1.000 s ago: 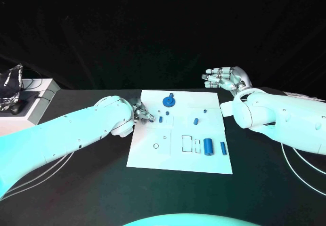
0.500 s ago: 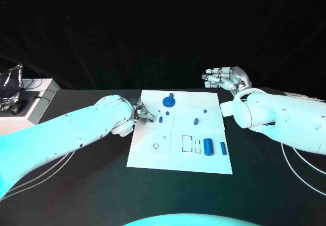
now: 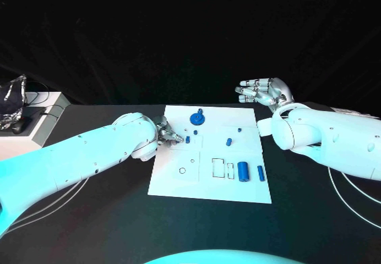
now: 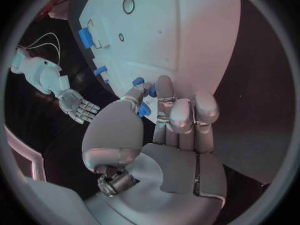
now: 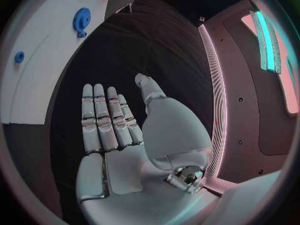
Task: Assemble the parts on the task board
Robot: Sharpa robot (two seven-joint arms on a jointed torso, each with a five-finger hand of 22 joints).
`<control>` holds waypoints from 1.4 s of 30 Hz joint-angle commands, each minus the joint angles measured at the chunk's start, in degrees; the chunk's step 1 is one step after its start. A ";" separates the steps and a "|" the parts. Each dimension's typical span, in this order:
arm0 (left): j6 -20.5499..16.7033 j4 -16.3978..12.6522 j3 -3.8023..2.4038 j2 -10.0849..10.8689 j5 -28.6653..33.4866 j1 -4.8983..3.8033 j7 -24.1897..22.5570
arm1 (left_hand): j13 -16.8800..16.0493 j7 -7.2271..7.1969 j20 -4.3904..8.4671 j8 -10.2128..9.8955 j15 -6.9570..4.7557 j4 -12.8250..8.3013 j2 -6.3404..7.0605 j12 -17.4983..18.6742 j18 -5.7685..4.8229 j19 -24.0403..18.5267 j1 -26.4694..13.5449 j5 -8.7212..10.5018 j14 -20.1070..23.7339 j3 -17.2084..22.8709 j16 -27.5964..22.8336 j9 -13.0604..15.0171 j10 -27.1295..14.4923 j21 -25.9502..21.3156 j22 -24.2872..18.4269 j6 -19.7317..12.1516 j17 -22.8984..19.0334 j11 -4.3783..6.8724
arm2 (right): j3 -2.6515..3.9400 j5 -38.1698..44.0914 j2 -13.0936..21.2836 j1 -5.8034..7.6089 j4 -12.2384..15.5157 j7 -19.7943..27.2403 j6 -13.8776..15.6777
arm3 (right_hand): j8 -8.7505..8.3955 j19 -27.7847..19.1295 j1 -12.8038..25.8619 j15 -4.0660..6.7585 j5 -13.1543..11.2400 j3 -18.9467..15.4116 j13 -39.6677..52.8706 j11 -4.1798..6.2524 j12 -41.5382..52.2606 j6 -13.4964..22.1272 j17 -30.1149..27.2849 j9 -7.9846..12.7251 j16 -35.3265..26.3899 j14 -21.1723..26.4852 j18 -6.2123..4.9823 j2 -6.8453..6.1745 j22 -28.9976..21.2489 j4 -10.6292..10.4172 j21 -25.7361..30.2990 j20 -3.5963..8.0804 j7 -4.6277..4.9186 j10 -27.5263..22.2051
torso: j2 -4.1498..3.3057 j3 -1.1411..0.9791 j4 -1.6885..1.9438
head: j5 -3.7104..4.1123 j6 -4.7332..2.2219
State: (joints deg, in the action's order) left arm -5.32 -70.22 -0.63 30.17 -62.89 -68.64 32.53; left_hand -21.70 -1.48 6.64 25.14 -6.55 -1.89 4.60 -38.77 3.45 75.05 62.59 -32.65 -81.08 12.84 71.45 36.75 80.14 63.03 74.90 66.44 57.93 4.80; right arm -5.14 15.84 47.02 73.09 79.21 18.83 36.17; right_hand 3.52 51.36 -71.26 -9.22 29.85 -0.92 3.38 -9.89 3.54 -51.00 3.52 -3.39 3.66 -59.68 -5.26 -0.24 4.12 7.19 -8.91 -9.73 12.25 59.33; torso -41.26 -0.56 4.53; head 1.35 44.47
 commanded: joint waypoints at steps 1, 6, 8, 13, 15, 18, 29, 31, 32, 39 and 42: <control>2.58 0.01 0.41 -0.34 0.09 0.62 0.81 | 0.09 -0.40 0.19 -0.23 -0.39 0.58 -2.08 -0.39 -0.59 0.28 2.92 -0.03 -0.18 -1.13 -0.07 -0.16 -0.46 0.14 3.84 -0.21 -0.05 0.21 | 0.02 0.20 -0.04 0.00 0.02 0.57 -0.77 | -0.33 -0.42 0.15 0.00 0.37 0.17 -0.08 -0.03 -0.18 0.45 -0.08 0.09 -0.20 -0.06 1.18 0.18 -0.02 -0.13 -0.19 0.00 -0.01 -0.11 | 0.04 -0.02 -0.02 | -0.01 0.04; 2.46 0.03 0.41 -0.25 0.04 0.62 0.80 | 0.24 -0.48 0.30 -0.32 -0.43 1.56 -2.00 -0.57 -0.67 0.32 3.79 -0.06 -0.17 -4.15 -0.09 -0.50 -0.56 0.12 3.86 -0.10 -0.05 0.24 | 0.02 0.20 -0.01 -0.01 0.05 0.54 -0.78 | -0.32 -0.46 0.15 -0.01 0.36 0.19 -0.08 -0.05 -0.18 0.45 -0.08 0.08 -0.19 -0.02 1.20 0.13 -0.03 -0.10 -0.19 -0.02 0.00 -0.15 | 0.00 -0.03 -0.02 | 0.05 0.08; 2.30 0.04 0.41 -0.21 0.02 0.62 0.78 | 0.24 -0.50 0.32 -0.25 -0.42 2.16 -2.19 -0.67 -0.68 0.27 3.78 0.03 -0.15 -6.15 -0.15 -0.53 -0.64 0.02 3.84 0.00 -0.13 0.26 | 0.02 0.20 0.01 -0.01 0.07 0.51 -0.80 | -0.32 -0.46 0.15 -0.01 0.36 0.19 -0.08 -0.05 -0.18 0.45 -0.08 0.08 -0.19 -0.02 1.20 0.13 -0.03 -0.10 -0.19 -0.02 0.00 -0.15 | 0.00 -0.01 0.00 | 0.11 0.11; 2.08 0.05 0.41 -0.08 -0.04 0.62 0.80 | 0.34 -0.53 0.24 -0.30 -0.40 3.24 -3.43 -0.84 -0.64 0.12 5.47 -0.02 -0.14 -11.30 -0.45 -0.73 -0.97 -0.35 3.71 -0.15 -0.49 0.20 | 0.02 0.20 0.05 -0.01 0.11 0.50 -0.83 | -0.32 -0.46 0.15 -0.01 0.36 0.19 -0.08 -0.05 -0.18 0.45 -0.08 0.08 -0.19 -0.02 1.20 0.13 -0.03 -0.10 -0.19 -0.02 0.00 -0.15 | 0.01 0.00 -0.06 | 0.09 0.06; 2.08 -0.01 0.40 0.01 -0.07 0.63 0.83 | 0.42 -0.51 0.26 -0.30 -0.40 3.75 -3.62 -0.91 -0.64 0.14 5.93 0.01 -0.12 -12.67 -0.47 -0.84 -1.00 -0.39 3.71 -0.10 -0.49 0.19 | 0.02 0.20 0.09 -0.01 0.11 0.49 -0.84 | -0.32 -0.46 0.15 -0.01 0.36 0.19 -0.08 -0.05 -0.18 0.45 -0.08 0.08 -0.19 -0.02 1.20 0.13 -0.03 -0.10 -0.19 -0.02 0.00 -0.15 | 0.01 0.01 -0.03 | 0.14 0.11; 2.16 -0.18 0.39 0.21 -0.17 0.63 0.87 | 0.50 -0.54 0.27 -0.25 -0.41 4.18 -3.58 -0.98 -0.64 0.11 6.25 0.05 -0.11 -13.74 -0.44 -0.91 -1.00 -0.49 3.69 -0.06 -0.44 0.20 | 0.02 0.20 0.13 -0.01 0.10 0.49 -0.84 | -0.32 -0.46 0.15 -0.01 0.36 0.19 -0.08 -0.05 -0.18 0.45 -0.08 0.08 -0.19 -0.02 1.20 0.13 -0.03 -0.10 -0.19 -0.02 0.00 -0.15 | 0.01 0.02 -0.02 | 0.17 0.15; 3.30 -1.72 0.21 1.51 -0.43 0.68 1.11 | 0.81 -0.38 0.31 0.73 -0.22 7.46 -3.50 -1.16 -0.79 -0.11 4.83 14.18 -0.04 -23.15 -0.72 -0.41 -1.04 -0.90 3.59 0.40 -0.53 -0.02 | 0.01 0.17 0.15 -0.10 -0.14 0.45 -0.89 | -0.31 -0.49 0.09 0.00 0.37 0.29 -0.08 -0.01 -0.18 0.28 -0.08 0.07 -0.19 -0.02 1.20 0.18 -0.03 -0.01 -0.19 -0.01 -0.03 -0.09 | 0.09 0.17 0.03 | 0.45 0.05; 3.34 -1.99 0.17 1.76 -0.42 0.68 1.12 | 0.85 -0.32 0.28 0.93 -0.21 8.12 -3.49 -1.24 -0.78 -0.11 4.97 16.56 -0.04 -23.56 -0.76 -0.24 -1.07 -0.96 3.56 0.32 -0.52 -0.08 | 0.01 0.16 0.13 -0.13 -0.17 0.45 -0.90 | -0.31 -0.49 0.09 0.00 0.37 0.29 -0.08 -0.01 -0.18 0.28 -0.08 0.07 -0.19 -0.02 1.20 0.18 -0.03 -0.01 -0.19 -0.01 -0.03 -0.09 | 0.09 0.14 -0.03 | 0.38 0.03; 3.31 -2.16 0.15 1.91 -0.40 0.69 1.11 | 0.87 -0.30 0.27 0.98 -0.20 8.32 -3.46 -1.27 -0.78 -0.10 5.09 16.81 -0.04 -23.65 -0.78 -0.20 -1.08 -0.96 3.57 0.28 -0.51 -0.09 | 0.01 0.16 0.13 -0.15 -0.18 0.45 -0.91 | -0.31 -0.49 0.09 0.00 0.37 0.29 -0.08 -0.01 -0.18 0.28 -0.08 0.07 -0.19 -0.02 1.20 0.18 -0.03 -0.01 -0.19 -0.01 -0.03 -0.09 | 0.08 0.12 -0.02 | 0.37 0.04; 2.87 -3.80 -0.05 3.25 -0.35 0.70 0.98 | 1.01 -0.27 0.22 1.22 -0.19 9.28 -2.90 -1.41 -0.74 -0.13 5.48 17.89 -0.07 -23.72 -0.83 -0.06 -1.15 -1.13 3.52 0.20 -0.43 -0.11 | 0.01 0.16 0.14 -0.27 -0.29 0.45 -0.91 | -0.31 -0.58 0.03 -0.03 0.42 0.38 -0.08 -0.02 -0.18 0.29 -0.08 0.08 -0.20 0.09 1.24 0.20 -0.03 0.14 -0.15 -0.03 -0.02 -0.09 | 0.10 0.11 0.04 | 0.31 -0.01; 2.43 -4.83 -0.17 4.03 0.00 0.70 0.62 | 1.03 -0.24 0.19 1.22 -0.18 9.24 -2.68 -1.41 -0.71 -0.21 5.71 17.92 -0.03 -23.64 -0.94 -0.05 -1.23 -1.28 3.46 0.09 -0.55 -0.13 | 0.01 0.16 0.11 -0.33 -0.31 0.45 -0.95 | -0.31 -0.58 0.03 -0.03 0.42 0.38 -0.08 -0.02 -0.18 0.29 -0.08 0.08 -0.20 0.09 1.24 0.20 -0.03 0.14 -0.15 -0.03 -0.02 -0.09 | 0.12 0.12 0.09 | 0.29 -0.11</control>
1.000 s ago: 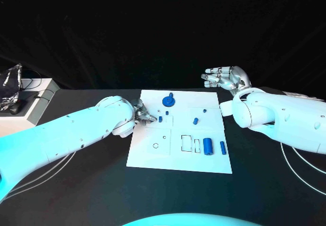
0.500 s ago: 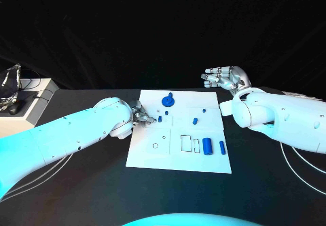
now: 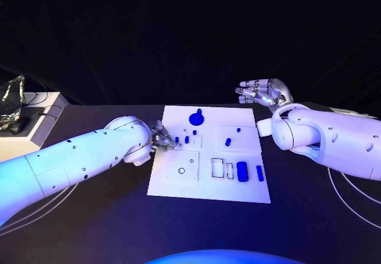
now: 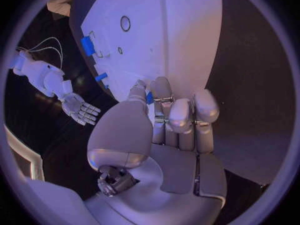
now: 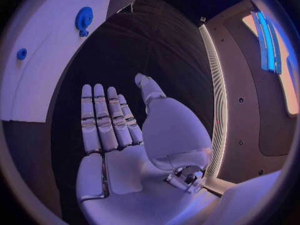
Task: Assemble the parts on the task board
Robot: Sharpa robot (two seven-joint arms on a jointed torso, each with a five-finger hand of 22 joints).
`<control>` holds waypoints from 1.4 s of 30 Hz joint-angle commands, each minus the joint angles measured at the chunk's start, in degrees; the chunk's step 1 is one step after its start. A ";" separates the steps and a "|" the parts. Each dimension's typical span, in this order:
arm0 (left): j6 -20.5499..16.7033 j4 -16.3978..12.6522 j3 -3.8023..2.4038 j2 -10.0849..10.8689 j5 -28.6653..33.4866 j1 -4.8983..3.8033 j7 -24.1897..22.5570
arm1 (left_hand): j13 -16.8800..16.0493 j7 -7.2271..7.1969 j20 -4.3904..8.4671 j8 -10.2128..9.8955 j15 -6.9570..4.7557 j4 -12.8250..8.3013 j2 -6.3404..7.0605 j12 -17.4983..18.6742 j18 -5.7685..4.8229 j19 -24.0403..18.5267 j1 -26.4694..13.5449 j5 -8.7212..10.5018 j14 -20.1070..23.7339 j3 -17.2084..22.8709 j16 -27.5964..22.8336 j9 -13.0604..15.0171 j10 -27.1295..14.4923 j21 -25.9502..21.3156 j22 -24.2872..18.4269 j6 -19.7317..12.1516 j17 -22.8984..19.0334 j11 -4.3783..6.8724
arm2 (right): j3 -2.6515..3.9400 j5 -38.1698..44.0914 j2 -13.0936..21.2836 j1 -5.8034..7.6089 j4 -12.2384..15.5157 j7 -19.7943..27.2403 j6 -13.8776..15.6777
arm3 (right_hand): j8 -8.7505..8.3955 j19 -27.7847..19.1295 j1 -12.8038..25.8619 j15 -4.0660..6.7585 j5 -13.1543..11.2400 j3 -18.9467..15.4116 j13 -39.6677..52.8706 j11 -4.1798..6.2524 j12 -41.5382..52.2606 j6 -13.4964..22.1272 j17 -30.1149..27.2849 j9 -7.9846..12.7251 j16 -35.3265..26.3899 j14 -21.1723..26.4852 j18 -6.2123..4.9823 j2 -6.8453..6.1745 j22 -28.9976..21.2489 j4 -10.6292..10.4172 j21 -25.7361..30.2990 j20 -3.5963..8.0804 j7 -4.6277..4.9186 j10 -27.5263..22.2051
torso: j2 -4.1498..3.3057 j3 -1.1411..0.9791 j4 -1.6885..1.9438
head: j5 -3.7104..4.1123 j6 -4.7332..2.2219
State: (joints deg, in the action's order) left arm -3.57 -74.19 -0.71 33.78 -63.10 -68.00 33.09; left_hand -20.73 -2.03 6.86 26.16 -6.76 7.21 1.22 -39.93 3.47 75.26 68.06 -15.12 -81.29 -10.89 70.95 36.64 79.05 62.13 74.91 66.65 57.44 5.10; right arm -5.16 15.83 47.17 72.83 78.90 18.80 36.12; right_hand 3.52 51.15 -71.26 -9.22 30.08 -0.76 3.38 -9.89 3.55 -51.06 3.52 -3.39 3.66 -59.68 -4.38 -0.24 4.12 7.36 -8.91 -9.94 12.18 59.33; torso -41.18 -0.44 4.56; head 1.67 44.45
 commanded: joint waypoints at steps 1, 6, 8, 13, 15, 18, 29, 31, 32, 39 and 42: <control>0.48 -1.16 -0.13 0.64 0.28 0.06 -0.08 | 0.06 0.36 -0.06 0.18 0.04 0.23 0.81 -0.26 -0.70 -0.49 0.30 0.40 0.21 0.16 -0.56 0.06 -0.24 -0.52 3.41 -0.20 -0.21 -0.45 | 0.02 0.17 -0.04 -0.08 0.01 0.49 -0.91 | -0.31 -0.37 0.03 -0.03 0.19 0.22 -0.08 -0.02 -0.18 0.36 -0.08 0.08 -0.20 0.09 0.35 0.20 -0.03 -0.02 -0.16 0.17 0.05 -0.09 | 0.01 -0.03 0.04 | -0.05 -0.15; -0.64 -3.20 -0.77 2.21 0.98 0.07 -1.05 | 0.36 2.22 -0.66 -0.24 0.87 0.47 1.89 -0.10 -0.09 -3.64 2.33 0.30 1.89 0.99 -4.42 0.29 -4.34 -5.61 1.34 -4.21 -5.14 -1.85 | 0.02 0.17 -0.02 -0.14 -0.01 0.47 -0.93 | -0.31 -0.37 0.03 -0.03 0.19 0.22 -0.08 -0.02 -0.18 0.36 -0.08 0.08 -0.20 0.09 0.35 0.20 -0.03 -0.02 -0.16 0.17 0.05 -0.09 | -0.04 -0.06 -0.03 | -0.10 -0.36; -1.04 -3.97 -1.11 2.89 1.51 0.08 -1.53 | 0.94 3.13 -1.24 -0.57 1.45 0.40 1.84 0.16 0.32 -5.17 3.30 0.22 3.27 1.13 -5.71 0.16 -6.29 -8.00 0.39 -6.01 -7.11 -2.60 | 0.02 0.17 0.02 -0.17 -0.01 0.47 -0.94 | -0.31 -0.37 0.03 -0.03 0.19 0.22 -0.08 -0.02 -0.18 0.36 -0.08 0.08 -0.20 0.09 0.35 0.20 -0.03 -0.02 -0.16 0.17 0.05 -0.09 | -0.02 -0.08 -0.04 | -0.09 -0.43; -3.24 -6.40 -2.44 4.77 2.74 0.32 -5.92 | 3.96 6.84 -3.69 -5.37 4.01 -4.04 -1.38 3.98 1.66 -13.85 11.09 -0.27 10.33 4.72 -11.22 -4.71 -13.47 -20.67 -4.94 -11.42 -13.37 -5.66 | 0.02 0.17 0.18 -0.23 -0.07 0.44 -0.94 | -0.31 -0.38 0.08 -0.02 0.18 0.32 -0.08 0.00 -0.18 0.18 -0.08 0.07 -0.20 0.07 0.35 0.20 -0.02 0.14 -0.18 0.19 0.04 -0.03 | 0.01 -0.07 0.06 | 0.03 -0.58; -5.08 -7.45 -3.09 5.47 3.03 0.56 -9.25 | 6.18 8.27 -5.03 -8.33 5.48 -5.53 -2.49 6.58 1.57 -16.06 13.54 -0.20 13.70 6.57 -14.27 -8.96 -16.78 -23.75 -6.72 -12.57 -16.25 -7.07 | 0.02 0.17 0.20 -0.25 -0.19 0.43 -0.94 | -0.30 -0.40 -0.12 -0.04 0.16 0.42 -0.08 -0.02 -0.18 0.24 -0.08 0.07 -0.20 0.12 0.37 0.22 -0.02 0.32 -0.17 0.17 0.05 -0.08 | 0.04 -0.05 0.06 | 0.03 -0.70; -8.28 -8.59 -3.93 6.16 3.26 0.89 -15.40 | 8.86 9.40 -6.04 -10.76 6.40 -6.81 -2.92 8.98 1.75 -17.11 15.13 -0.37 15.88 8.32 -16.89 -13.62 -18.45 -26.45 -8.55 -12.55 -19.43 -8.09 | 0.02 0.17 0.19 -0.28 -0.64 0.65 -1.15 | -0.28 -0.37 -0.81 0.01 0.10 0.74 -0.08 0.00 -0.18 0.09 -0.07 0.05 -0.18 -0.02 0.35 0.20 -0.01 0.95 -0.20 0.19 0.06 -0.03 | 0.04 -0.03 0.01 | 0.04 -0.85; -15.00 -6.38 -4.68 3.41 -3.42 1.20 -24.35 | 17.12 10.26 -8.37 -16.42 8.57 -9.14 -1.05 20.55 1.95 -18.43 16.21 -0.36 19.59 11.53 -24.58 -28.71 -19.87 -35.41 -15.09 -11.24 -30.53 -10.83 | -0.01 0.09 -0.13 -0.30 -2.42 0.93 -2.20 | -0.29 -0.35 -1.19 0.07 0.15 2.04 -0.09 0.05 -0.20 -0.04 -0.07 0.05 -0.17 -0.13 0.33 0.58 -0.01 2.99 -0.26 0.25 0.05 0.03 | -0.03 -0.16 -0.07 | 0.21 -1.69; -15.07 -5.28 -4.63 2.16 -5.00 1.20 -24.95 | 17.10 10.08 -8.29 -16.58 8.45 -9.14 -0.82 21.15 2.10 -17.82 16.14 -0.23 19.16 11.65 -23.56 -29.87 -19.88 -35.08 -14.75 -11.13 -30.65 -10.88 | -0.01 0.04 -0.19 -0.30 -2.63 0.97 -2.35 | -0.29 -0.39 -1.30 0.07 0.21 2.14 -0.09 0.03 -0.20 0.08 -0.07 0.06 -0.18 -0.11 0.34 0.61 -0.03 3.13 -0.23 0.24 0.07 -0.01 | -0.15 -0.17 -0.02 | 0.40 -1.80; -14.95 -4.76 -4.60 1.64 -5.47 1.20 -25.35 | 17.11 9.91 -8.19 -16.65 8.28 -8.66 -0.62 21.32 2.23 -17.06 15.42 0.04 18.27 11.34 -22.07 -30.50 -19.59 -34.48 -14.30 -11.03 -30.26 -10.77 | -0.01 0.03 -0.22 -0.30 -2.71 0.99 -2.39 | -0.30 -0.40 -1.33 0.07 0.24 2.23 -0.09 0.04 -0.19 0.23 -0.07 0.07 -0.18 -0.09 0.34 0.61 -0.03 3.25 -0.21 0.25 0.08 -0.03 | -0.24 -0.14 -0.05 | 0.43 -1.95; -13.02 0.34 -3.48 -2.59 -11.17 1.14 -28.52 | 17.14 8.41 -7.93 -19.05 7.83 -7.73 -0.10 24.63 2.69 -16.42 15.92 0.23 18.86 9.95 -15.98 -32.85 -18.64 -32.01 -11.10 -9.91 -29.32 -10.07 | -0.02 -0.06 -0.43 -0.30 -2.81 1.24 -2.91 | -0.29 -0.35 -1.23 0.09 0.24 2.82 -0.09 0.05 -0.20 0.07 -0.07 0.06 -0.17 -0.15 0.32 0.71 -0.03 3.83 -0.21 0.27 0.07 0.01 | -0.35 -0.23 -0.19 | 0.42 -2.24; -12.54 2.46 -2.88 -4.14 -13.17 1.10 -29.14 | 17.16 8.30 -7.94 -19.86 7.99 -8.14 -0.09 26.08 2.69 -16.90 16.81 0.13 19.36 10.31 -15.27 -32.84 -18.73 -31.68 -10.12 -9.16 -29.98 -10.44 | -0.02 -0.09 -0.52 -0.30 -2.65 1.37 -3.16 | -0.30 -0.32 -1.30 0.10 0.26 3.02 -0.09 0.05 -0.19 0.14 -0.08 0.07 -0.19 -0.17 0.31 0.74 -0.03 4.02 -0.20 0.27 0.08 0.03 | -0.46 -0.32 -0.22 | 0.39 -2.28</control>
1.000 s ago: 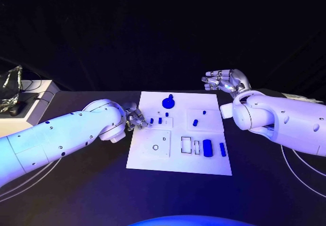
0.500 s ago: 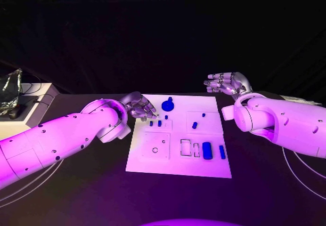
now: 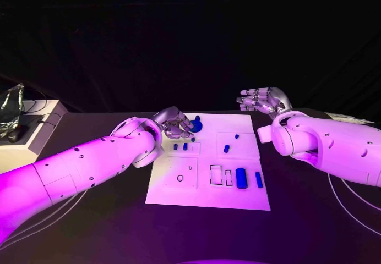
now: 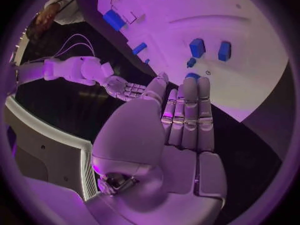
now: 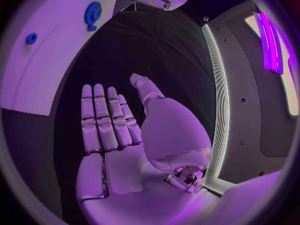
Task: Assemble the parts on the task board
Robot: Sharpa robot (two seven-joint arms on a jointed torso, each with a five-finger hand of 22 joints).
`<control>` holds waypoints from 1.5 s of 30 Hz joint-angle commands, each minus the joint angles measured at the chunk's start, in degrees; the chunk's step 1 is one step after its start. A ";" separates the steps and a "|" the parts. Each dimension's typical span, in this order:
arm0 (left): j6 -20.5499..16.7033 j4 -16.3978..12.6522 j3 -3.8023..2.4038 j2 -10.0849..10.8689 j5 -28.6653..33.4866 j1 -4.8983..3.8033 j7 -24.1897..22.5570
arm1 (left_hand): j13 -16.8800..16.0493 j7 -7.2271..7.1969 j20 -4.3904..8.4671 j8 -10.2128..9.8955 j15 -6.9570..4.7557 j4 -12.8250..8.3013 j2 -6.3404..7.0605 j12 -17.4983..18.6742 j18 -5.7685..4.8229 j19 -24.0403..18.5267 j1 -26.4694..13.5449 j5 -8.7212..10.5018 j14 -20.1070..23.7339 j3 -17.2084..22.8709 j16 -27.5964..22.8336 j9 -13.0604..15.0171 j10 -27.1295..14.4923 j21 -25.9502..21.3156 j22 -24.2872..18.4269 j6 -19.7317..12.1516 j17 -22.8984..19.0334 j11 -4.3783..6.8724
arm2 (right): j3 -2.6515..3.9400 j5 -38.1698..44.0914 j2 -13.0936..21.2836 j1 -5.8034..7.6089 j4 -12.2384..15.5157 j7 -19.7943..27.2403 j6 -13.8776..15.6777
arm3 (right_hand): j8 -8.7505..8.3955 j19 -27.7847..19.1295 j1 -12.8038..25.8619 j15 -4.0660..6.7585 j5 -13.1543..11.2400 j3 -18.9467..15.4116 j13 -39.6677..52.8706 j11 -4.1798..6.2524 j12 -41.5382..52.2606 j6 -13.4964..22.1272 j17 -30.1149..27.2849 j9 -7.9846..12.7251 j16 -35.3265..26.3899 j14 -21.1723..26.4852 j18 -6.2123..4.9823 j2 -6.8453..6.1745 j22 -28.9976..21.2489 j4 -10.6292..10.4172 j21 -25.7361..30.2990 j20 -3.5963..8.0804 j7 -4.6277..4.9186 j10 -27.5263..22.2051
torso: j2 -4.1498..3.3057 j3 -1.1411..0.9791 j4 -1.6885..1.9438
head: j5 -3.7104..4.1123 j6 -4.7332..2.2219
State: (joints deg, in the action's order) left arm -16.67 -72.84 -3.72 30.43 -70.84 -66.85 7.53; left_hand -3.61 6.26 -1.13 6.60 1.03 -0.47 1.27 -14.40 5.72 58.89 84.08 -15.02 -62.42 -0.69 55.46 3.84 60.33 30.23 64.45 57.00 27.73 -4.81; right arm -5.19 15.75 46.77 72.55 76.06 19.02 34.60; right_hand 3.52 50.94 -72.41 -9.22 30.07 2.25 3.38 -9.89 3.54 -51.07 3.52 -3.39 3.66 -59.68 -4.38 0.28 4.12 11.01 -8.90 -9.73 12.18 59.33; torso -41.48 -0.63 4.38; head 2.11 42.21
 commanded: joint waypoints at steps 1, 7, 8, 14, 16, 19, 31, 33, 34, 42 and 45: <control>0.59 1.92 0.28 -1.37 -6.07 -0.06 -3.73 | 0.02 0.28 -0.03 -0.55 0.49 -0.64 -0.13 0.90 0.50 -0.69 0.97 -0.02 0.64 0.43 0.26 -0.03 -0.06 0.28 0.59 0.55 -0.55 -0.79 | 0.01 -0.02 -0.17 -0.02 0.26 1.18 -1.72 | -0.30 -0.11 -0.16 0.10 0.27 0.00 -0.09 0.05 -0.19 0.15 -0.08 0.07 -0.19 -0.17 0.31 0.22 -0.04 0.37 -0.20 0.06 0.09 0.03 | -0.23 -0.16 -0.07 | -0.08 -0.10; 1.68 5.65 0.67 -3.73 -8.23 -0.11 -3.54 | 0.03 0.60 -0.59 -1.28 0.79 -1.13 1.06 1.92 1.05 -0.88 0.51 -0.21 0.60 2.29 0.50 -0.02 -0.29 0.05 1.30 0.95 -2.12 -1.38 | 0.01 -0.23 -0.39 0.02 0.54 1.19 -2.61 | -0.31 -0.21 0.22 0.03 0.41 0.42 -0.09 -0.01 -0.19 0.47 -0.08 0.08 -0.19 0.03 0.33 0.31 -0.06 0.49 -0.10 0.02 0.14 -0.16 | -0.64 -0.25 -0.30 | -0.06 -0.34; 2.07 5.99 0.70 -3.91 -8.44 -0.14 -3.35 | 0.05 0.92 -0.63 -1.63 0.86 -1.04 1.58 2.13 1.07 -0.84 0.09 -0.13 0.40 2.24 0.83 -0.08 -0.62 0.08 1.42 0.41 -2.18 -1.50 | 0.01 -0.26 -0.41 0.03 0.61 1.19 -2.70 | -0.31 -0.21 0.22 0.03 0.41 0.42 -0.09 -0.01 -0.19 0.47 -0.08 0.08 -0.19 0.03 0.33 0.31 -0.06 0.49 -0.10 0.02 0.14 -0.16 | -0.75 -0.32 -0.38 | -0.17 -0.49; 3.79 7.22 0.77 -4.70 -9.22 -0.33 -2.40 | 0.06 0.74 -0.77 -1.46 0.92 -0.75 2.30 2.45 1.39 -0.29 -0.38 -0.09 0.09 3.16 4.57 0.04 -0.71 0.81 2.89 0.84 -3.46 -1.57 | 0.02 -0.33 -0.50 0.15 0.81 1.21 -2.89 | -0.32 -0.24 0.40 0.01 0.68 0.53 -0.09 -0.04 -0.20 0.66 -0.08 0.09 -0.18 0.10 0.32 0.33 -0.04 0.38 -0.07 -0.01 0.17 -0.23 | -1.03 -0.50 -0.48 | -0.32 -0.54; 4.15 7.44 0.79 -4.91 -9.31 -0.38 -2.27 | 0.07 0.68 -0.80 -1.54 0.99 -0.79 2.38 2.80 1.34 -0.75 -0.38 -0.08 0.86 3.57 6.15 -0.03 -0.55 1.25 3.84 1.20 -3.89 -1.57 | 0.02 -0.34 -0.53 0.19 0.83 1.22 -2.91 | -0.32 -0.24 0.40 0.01 0.68 0.53 -0.09 -0.04 -0.20 0.66 -0.08 0.09 -0.18 0.10 0.32 0.33 -0.04 0.38 -0.07 -0.01 0.17 -0.23 | -1.09 -0.51 -0.45 | -0.34 -0.51; 5.07 7.77 0.81 -5.24 -9.58 -0.44 -2.06 | 0.07 0.53 -0.90 -1.61 1.03 -0.86 2.33 3.20 1.41 -1.08 -0.34 -0.07 1.22 4.07 7.47 0.01 -0.38 1.51 4.68 1.77 -4.81 -1.61 | 0.02 -0.35 -0.56 0.24 0.91 1.23 -2.95 | -0.32 -0.24 0.40 0.01 0.68 0.53 -0.09 -0.04 -0.20 0.66 -0.08 0.09 -0.18 0.10 0.32 0.33 -0.04 0.38 -0.07 -0.01 0.17 -0.23 | -1.12 -0.47 -0.43 | -0.36 -0.34; 8.75 9.63 1.75 -6.26 -10.40 -0.74 -1.25 | 0.12 0.17 -1.22 -3.00 1.05 -1.08 2.45 5.57 2.01 -1.16 -0.61 -0.02 2.01 6.34 12.29 -0.11 0.29 2.61 7.77 1.69 -8.10 -1.48 | 0.02 -0.20 -0.64 0.29 1.17 1.05 -3.16 | -0.34 -0.33 0.46 -0.05 0.79 0.83 -0.09 -0.09 -0.19 0.98 -0.08 0.10 -0.20 0.28 0.33 0.23 -0.04 0.34 -0.02 -0.06 0.22 -0.38 | -0.97 -0.48 -0.47 | -0.57 -0.20; 8.97 10.04 1.93 -6.51 -10.42 -0.78 -1.22 | 0.13 0.16 -1.20 -3.00 0.97 -1.17 2.46 6.10 2.06 -1.17 -0.60 0.00 2.15 6.96 12.93 -0.11 0.69 2.82 8.28 1.91 -8.45 -1.46 | 0.02 -0.16 -0.65 0.30 1.21 1.03 -3.20 | -0.34 -0.33 0.46 -0.05 0.79 0.83 -0.09 -0.09 -0.19 0.98 -0.08 0.10 -0.20 0.28 0.33 0.23 -0.04 0.34 -0.02 -0.06 0.22 -0.38 | -1.00 -0.51 -0.48 | -0.53 -0.17; 9.02 10.17 1.97 -6.59 -10.43 -0.79 -1.21 | 0.12 0.19 -1.20 -3.00 0.99 -1.20 2.41 6.37 2.08 -1.22 -0.62 -0.01 2.23 7.32 13.17 -0.11 0.85 2.88 8.51 2.10 -8.65 -1.44 | 0.02 -0.14 -0.66 0.30 1.23 1.03 -3.21 | -0.34 -0.33 0.46 -0.05 0.79 0.83 -0.09 -0.09 -0.19 0.98 -0.08 0.10 -0.20 0.28 0.33 0.23 -0.04 0.34 -0.02 -0.06 0.22 -0.38 | -1.01 -0.49 -0.48 | -0.49 -0.16; 7.80 10.91 2.16 -7.07 -10.45 -0.85 -0.93 | 0.15 0.52 -1.03 -3.07 0.84 -2.01 2.32 8.14 2.46 -1.25 -0.24 0.03 2.34 11.92 14.01 -0.21 2.19 3.72 10.25 1.73 -9.78 -1.38 | 0.02 -0.08 -0.56 0.35 1.45 0.99 -3.42 | -0.34 -0.33 0.46 -0.05 0.79 0.83 -0.09 -0.09 -0.19 0.98 -0.08 0.10 -0.20 0.28 0.33 0.23 -0.04 0.34 -0.02 -0.06 0.22 -0.38 | -1.05 -0.58 -0.48 | -0.43 -0.05; 7.42 11.02 2.17 -7.16 -10.53 -0.85 -0.94 | 0.15 0.58 -1.06 -3.06 0.85 -2.13 2.70 8.65 2.61 -1.21 -0.71 0.08 2.25 13.62 14.20 -0.20 2.85 3.94 10.74 2.07 -10.08 -1.36 | 0.02 -0.05 -0.51 0.37 1.56 1.02 -3.42 | -0.34 -0.33 0.46 -0.05 0.79 0.83 -0.09 -0.09 -0.19 0.98 -0.08 0.10 -0.20 0.28 0.33 0.23 -0.04 0.34 -0.02 -0.06 0.22 -0.38 | -1.05 -0.55 -0.54 | -0.50 -0.07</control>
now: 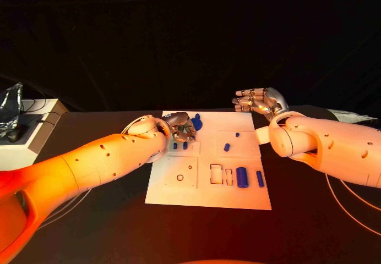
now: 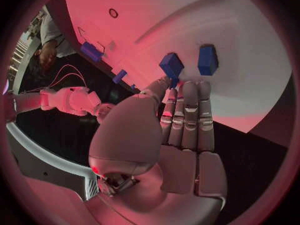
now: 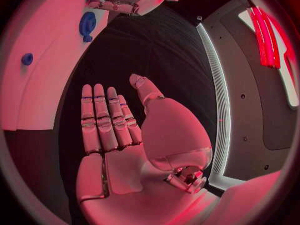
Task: Assemble the parts on the task board
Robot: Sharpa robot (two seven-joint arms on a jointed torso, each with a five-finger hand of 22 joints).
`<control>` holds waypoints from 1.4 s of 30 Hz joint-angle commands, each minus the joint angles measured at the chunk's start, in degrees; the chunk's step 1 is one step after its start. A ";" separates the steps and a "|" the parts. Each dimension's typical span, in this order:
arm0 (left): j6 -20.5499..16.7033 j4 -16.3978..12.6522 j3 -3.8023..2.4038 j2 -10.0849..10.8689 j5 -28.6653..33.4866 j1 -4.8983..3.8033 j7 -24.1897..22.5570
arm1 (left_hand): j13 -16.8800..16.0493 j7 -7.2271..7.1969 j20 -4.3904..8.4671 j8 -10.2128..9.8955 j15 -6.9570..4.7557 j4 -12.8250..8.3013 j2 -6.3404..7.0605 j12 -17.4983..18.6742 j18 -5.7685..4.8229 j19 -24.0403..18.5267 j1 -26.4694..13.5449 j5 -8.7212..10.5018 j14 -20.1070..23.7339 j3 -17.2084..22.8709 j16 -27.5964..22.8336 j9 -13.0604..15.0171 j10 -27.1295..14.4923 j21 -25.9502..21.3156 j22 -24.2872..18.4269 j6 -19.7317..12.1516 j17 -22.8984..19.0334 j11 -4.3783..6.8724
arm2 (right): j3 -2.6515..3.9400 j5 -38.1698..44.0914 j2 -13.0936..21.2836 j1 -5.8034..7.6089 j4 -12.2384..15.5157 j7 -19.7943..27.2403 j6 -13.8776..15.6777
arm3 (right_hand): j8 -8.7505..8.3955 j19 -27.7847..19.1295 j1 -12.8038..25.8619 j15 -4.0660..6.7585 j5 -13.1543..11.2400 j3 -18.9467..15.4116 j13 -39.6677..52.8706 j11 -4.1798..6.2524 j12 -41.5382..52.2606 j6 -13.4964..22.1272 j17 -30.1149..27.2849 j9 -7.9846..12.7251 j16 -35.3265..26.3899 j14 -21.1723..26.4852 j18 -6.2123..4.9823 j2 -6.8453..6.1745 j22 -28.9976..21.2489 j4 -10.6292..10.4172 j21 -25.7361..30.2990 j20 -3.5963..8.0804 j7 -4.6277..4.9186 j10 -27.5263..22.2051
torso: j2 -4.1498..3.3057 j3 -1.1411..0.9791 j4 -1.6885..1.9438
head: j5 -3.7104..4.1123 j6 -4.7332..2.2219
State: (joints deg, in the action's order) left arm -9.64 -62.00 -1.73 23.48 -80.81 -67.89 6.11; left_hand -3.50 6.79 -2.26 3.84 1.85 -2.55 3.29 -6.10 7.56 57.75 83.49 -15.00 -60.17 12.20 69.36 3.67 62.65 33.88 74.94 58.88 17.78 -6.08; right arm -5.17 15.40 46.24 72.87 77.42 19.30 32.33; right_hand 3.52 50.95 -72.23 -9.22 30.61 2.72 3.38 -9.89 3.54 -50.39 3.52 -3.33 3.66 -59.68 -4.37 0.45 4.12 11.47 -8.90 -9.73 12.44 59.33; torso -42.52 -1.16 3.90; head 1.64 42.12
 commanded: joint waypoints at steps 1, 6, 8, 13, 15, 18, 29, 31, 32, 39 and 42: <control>0.29 0.22 0.19 -0.23 -0.57 0.19 0.48 | 0.04 0.07 0.06 -0.31 0.08 -0.07 0.75 0.46 0.79 -0.05 -0.21 0.08 -0.02 1.02 0.35 -0.04 0.60 0.31 0.33 0.26 -0.18 -0.14 | 0.01 0.31 0.04 0.06 0.24 0.76 -1.14 | -0.34 -0.34 0.29 -0.05 0.26 0.36 -0.09 -0.08 -0.19 0.30 -0.08 0.05 -0.20 0.27 0.33 0.06 -0.04 -0.12 -0.02 -0.06 -0.05 -0.38 | -0.01 0.00 -0.05 | -0.01 0.03; 0.35 0.53 0.22 -0.42 -0.32 0.20 0.42 | 0.03 0.17 -0.11 -0.29 0.14 -0.20 1.10 1.04 1.01 -0.02 -0.79 0.07 0.02 2.55 0.55 -0.04 0.88 0.31 0.67 0.42 -0.57 -0.27 | 0.01 0.34 0.09 0.09 0.31 0.77 -1.13 | -0.34 -0.34 0.29 -0.05 0.26 0.36 -0.09 -0.08 -0.19 0.30 -0.08 0.05 -0.20 0.27 0.33 0.06 -0.04 -0.12 -0.02 -0.06 -0.05 -0.38 | 0.04 -0.01 -0.03 | 0.11 0.07; 0.38 0.63 0.25 -0.48 -0.16 0.20 0.40 | 0.02 0.18 -0.12 -0.28 0.14 -0.14 1.03 1.07 1.05 0.05 -0.96 0.07 -0.08 2.78 0.70 -0.03 1.02 0.36 0.74 0.55 -0.62 -0.24 | 0.01 0.34 0.10 0.10 0.33 0.77 -1.15 | -0.32 -0.37 0.32 -0.06 0.24 0.64 -0.09 -0.07 -0.19 0.21 -0.08 0.04 -0.19 0.29 0.30 0.04 -0.03 -0.14 -0.03 -0.07 -0.07 -0.35 | 0.06 -0.01 -0.03 | 0.15 0.10; 0.74 0.78 0.30 -0.59 0.05 0.20 0.52 | 0.02 0.28 -0.01 -0.27 -0.07 -0.25 0.69 0.99 1.16 0.34 -0.91 0.06 -0.46 3.42 1.27 -0.02 1.80 0.82 1.00 1.47 -0.57 0.04 | 0.01 0.35 0.11 0.11 0.31 0.77 -1.19 | -0.32 -0.37 0.32 -0.06 0.24 0.64 -0.09 -0.07 -0.19 0.21 -0.08 0.04 -0.19 0.29 0.30 0.04 -0.03 -0.14 -0.03 -0.07 -0.07 -0.35 | 0.08 0.04 0.02 | 0.25 0.14; 0.86 0.80 0.30 -0.60 0.07 0.20 0.58 | -0.01 0.25 0.05 -0.20 -0.19 -0.33 0.54 0.85 1.19 0.46 -0.83 0.06 -0.67 3.56 1.55 0.01 2.31 1.04 1.07 2.05 -0.48 0.24 | 0.01 0.35 0.10 0.11 0.30 0.77 -1.18 | -0.32 -0.37 0.32 -0.06 0.24 0.64 -0.09 -0.07 -0.19 0.21 -0.08 0.04 -0.19 0.29 0.30 0.04 -0.03 -0.14 -0.03 -0.07 -0.07 -0.35 | 0.10 0.03 0.02 | 0.24 0.14; 1.15 0.81 0.32 -0.62 0.18 0.20 0.63 | 0.02 0.22 0.26 -0.34 -0.53 -0.54 0.33 0.88 1.17 0.61 -0.94 0.04 -1.04 3.63 2.25 -0.05 3.47 1.81 1.14 2.99 -0.20 0.60 | 0.01 0.35 0.09 0.11 0.28 0.78 -1.20 | -0.32 -0.37 0.32 -0.06 0.24 0.64 -0.09 -0.07 -0.19 0.21 -0.08 0.04 -0.19 0.29 0.30 0.04 -0.03 -0.14 -0.03 -0.07 -0.07 -0.35 | 0.11 0.02 0.03 | 0.24 0.14; 3.24 0.67 0.38 -0.78 0.54 0.19 0.98 | -0.01 0.11 0.25 -0.24 -0.41 -0.55 -0.64 1.81 0.98 -0.07 -1.63 0.08 -0.74 3.54 2.31 0.02 3.71 2.46 0.92 5.59 -0.27 0.60 | 0.01 0.35 0.06 0.11 0.27 0.85 -1.24 | -0.32 -0.37 0.32 -0.06 0.24 0.64 -0.09 -0.07 -0.19 0.21 -0.08 0.04 -0.19 0.29 0.30 0.04 -0.03 -0.14 -0.03 -0.07 -0.07 -0.35 | 0.19 0.05 0.04 | 0.32 0.03; 3.29 0.66 0.40 -0.74 0.62 0.19 1.12 | -0.05 0.30 0.29 -0.23 -0.63 -0.66 -1.09 1.71 1.05 0.01 -1.53 0.02 -1.05 3.78 2.37 0.03 4.79 2.61 0.95 6.16 -0.29 0.91 | 0.01 0.35 0.06 0.11 0.25 0.87 -1.23 | -0.32 -0.37 0.32 -0.06 0.24 0.64 -0.09 -0.07 -0.19 0.21 -0.08 0.04 -0.19 0.29 0.30 0.04 -0.03 -0.14 -0.03 -0.07 -0.07 -0.35 | 0.19 0.04 0.01 | 0.30 -0.07; 3.02 0.65 0.41 -0.71 0.72 0.19 1.34 | -0.07 0.36 0.36 -0.18 -0.82 -0.79 -1.43 1.68 1.09 0.07 -1.37 0.01 -1.22 4.07 2.32 0.07 5.70 2.74 0.98 6.48 -0.31 1.16 | 0.01 0.35 0.07 0.11 0.24 0.87 -1.21 | -0.32 -0.37 0.32 -0.06 0.24 0.64 -0.09 -0.07 -0.19 0.21 -0.08 0.04 -0.19 0.29 0.30 0.04 -0.03 -0.14 -0.03 -0.07 -0.07 -0.35 | 0.11 0.04 0.00 | 0.41 -0.18; 0.10 0.84 0.43 -0.58 1.38 0.20 1.52 | -0.09 0.54 1.19 -0.23 -1.74 -1.91 -1.78 2.43 1.28 0.61 -1.50 -0.22 -3.71 7.31 1.14 0.22 9.46 4.11 1.07 7.96 -0.44 2.11 | 0.01 0.35 0.02 0.11 0.18 0.88 -1.20 | -0.31 -0.40 0.45 -0.04 0.27 0.86 -0.09 -0.05 -0.19 -0.01 -0.08 0.03 -0.18 0.28 0.32 0.02 -0.03 -0.21 -0.04 -0.08 -0.09 -0.29 | 0.16 0.04 0.04 | 0.43 -0.41; -1.35 0.98 0.43 -0.57 1.77 0.21 1.25 | -0.08 0.81 1.33 -0.24 -1.68 -2.32 -1.41 2.47 1.31 0.51 -1.79 -0.38 -3.96 8.81 0.43 0.19 9.23 4.59 1.05 7.75 -0.18 1.87 | 0.01 0.35 0.04 0.10 0.12 0.87 -1.18 | -0.31 -0.42 0.44 -0.04 0.27 0.88 -0.09 -0.05 -0.19 -0.02 -0.08 0.03 -0.18 0.28 0.32 0.00 -0.03 -0.19 -0.04 -0.08 -0.09 -0.30 | 0.20 0.06 0.09 | 0.35 -0.43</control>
State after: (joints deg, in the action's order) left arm -10.04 -61.19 -1.48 22.94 -79.91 -67.93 6.84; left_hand -3.49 7.27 -1.21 3.32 0.10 -4.83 1.75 -3.75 8.77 58.35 82.16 -15.13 -63.78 20.75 69.98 3.75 71.80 38.34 74.95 66.58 17.50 -3.99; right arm -5.19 15.44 46.29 72.96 77.52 19.33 32.08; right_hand 3.52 50.95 -72.24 -9.22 30.61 3.19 3.38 -9.89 3.54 -50.40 3.52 -3.34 3.66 -59.68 -4.38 0.45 4.12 11.31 -8.90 -9.73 12.43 59.33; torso -42.39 -1.10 3.93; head 2.08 41.74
